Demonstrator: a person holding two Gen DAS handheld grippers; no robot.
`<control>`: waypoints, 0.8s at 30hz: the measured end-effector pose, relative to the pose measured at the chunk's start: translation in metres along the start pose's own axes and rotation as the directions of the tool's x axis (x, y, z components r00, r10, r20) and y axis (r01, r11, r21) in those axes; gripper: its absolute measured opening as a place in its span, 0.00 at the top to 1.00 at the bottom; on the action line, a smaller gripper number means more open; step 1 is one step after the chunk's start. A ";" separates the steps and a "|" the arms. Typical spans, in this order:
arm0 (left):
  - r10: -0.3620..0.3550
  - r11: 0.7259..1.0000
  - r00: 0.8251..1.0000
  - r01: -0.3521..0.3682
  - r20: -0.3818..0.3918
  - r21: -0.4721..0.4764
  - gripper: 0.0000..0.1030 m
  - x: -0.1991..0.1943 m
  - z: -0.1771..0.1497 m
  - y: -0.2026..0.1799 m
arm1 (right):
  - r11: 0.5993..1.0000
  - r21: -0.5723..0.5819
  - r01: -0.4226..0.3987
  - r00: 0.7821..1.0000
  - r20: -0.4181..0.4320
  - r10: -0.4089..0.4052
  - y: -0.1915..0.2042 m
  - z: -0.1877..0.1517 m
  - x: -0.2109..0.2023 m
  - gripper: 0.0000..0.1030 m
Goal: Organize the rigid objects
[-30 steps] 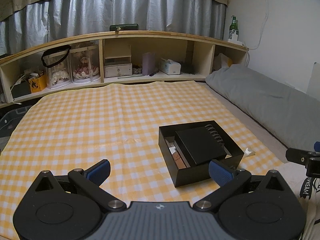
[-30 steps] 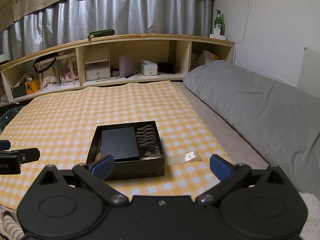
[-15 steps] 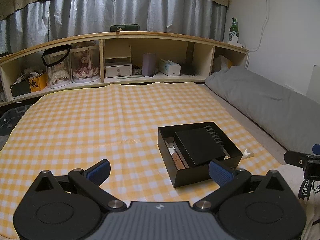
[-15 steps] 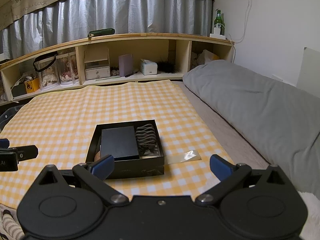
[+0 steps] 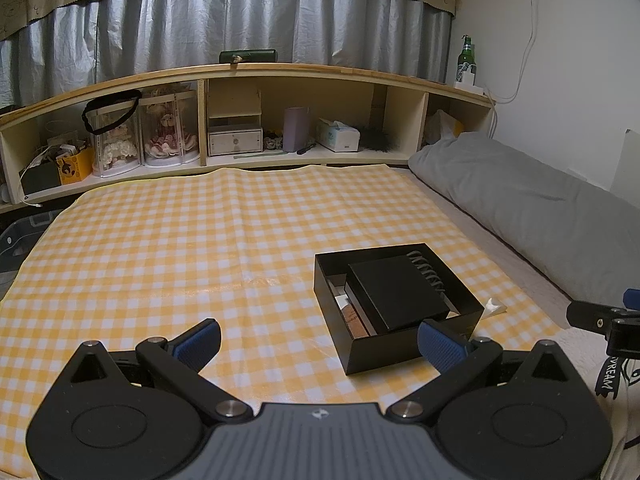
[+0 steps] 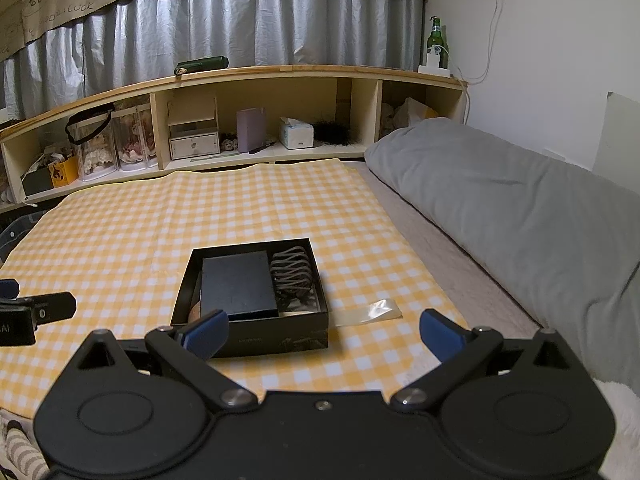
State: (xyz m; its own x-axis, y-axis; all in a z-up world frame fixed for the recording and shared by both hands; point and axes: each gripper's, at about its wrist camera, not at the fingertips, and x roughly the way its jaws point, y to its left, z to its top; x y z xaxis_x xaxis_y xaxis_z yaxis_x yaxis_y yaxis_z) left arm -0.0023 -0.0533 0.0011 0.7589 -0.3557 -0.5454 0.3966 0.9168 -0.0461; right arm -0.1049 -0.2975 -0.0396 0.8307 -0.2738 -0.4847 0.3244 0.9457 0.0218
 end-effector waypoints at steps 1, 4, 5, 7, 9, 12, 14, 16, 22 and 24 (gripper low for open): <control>0.000 1.000 1.000 0.000 0.000 0.000 0.00 0.000 0.000 0.000 | 1.000 -0.001 0.000 1.000 0.001 0.000 0.000 0.000 0.000 0.00; -0.001 1.000 1.000 0.001 0.000 0.001 0.00 0.000 0.000 -0.003 | 1.000 -0.002 0.000 1.000 0.000 0.000 0.000 0.000 0.000 0.00; 0.000 1.000 1.000 0.000 0.000 0.000 0.00 0.000 0.000 -0.003 | 1.000 -0.002 0.000 1.000 0.000 0.000 0.000 -0.001 0.000 0.00; 0.000 1.000 1.000 0.000 0.001 0.000 0.00 0.000 0.000 -0.004 | 1.000 -0.002 0.001 1.000 0.000 -0.001 0.000 -0.001 0.000 0.00; -0.001 1.000 1.000 0.001 0.001 -0.001 0.00 0.000 0.000 -0.004 | 1.000 -0.002 0.001 1.000 0.000 -0.001 0.000 -0.001 0.000 0.00; -0.002 1.000 1.000 0.002 0.002 -0.002 0.00 0.000 0.000 -0.006 | 1.000 -0.002 0.000 1.000 -0.001 0.000 0.000 -0.001 0.000 0.00; -0.001 1.000 1.000 0.001 0.002 -0.001 0.00 0.000 0.000 -0.007 | 1.000 -0.002 0.001 1.000 -0.001 -0.001 0.000 -0.001 0.000 0.00; -0.001 1.000 1.000 0.001 0.002 -0.003 0.00 0.000 0.000 -0.007 | 1.000 -0.001 0.000 1.000 -0.001 0.000 0.000 -0.001 0.000 0.00; 0.000 1.000 1.000 0.000 0.002 -0.004 0.00 0.000 0.000 -0.009 | 1.000 -0.001 0.000 1.000 -0.001 0.000 0.000 -0.001 0.000 0.00; 0.000 1.000 1.000 0.000 0.003 -0.004 0.00 0.000 0.001 -0.010 | 1.000 -0.001 0.001 1.000 -0.002 -0.001 0.000 -0.002 0.000 0.00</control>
State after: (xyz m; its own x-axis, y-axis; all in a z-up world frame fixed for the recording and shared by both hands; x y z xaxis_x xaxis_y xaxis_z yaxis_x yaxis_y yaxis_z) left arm -0.0056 -0.0625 0.0018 0.7604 -0.3563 -0.5430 0.3946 0.9175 -0.0494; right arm -0.1052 -0.2975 -0.0412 0.8294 -0.2745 -0.4865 0.3249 0.9455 0.0203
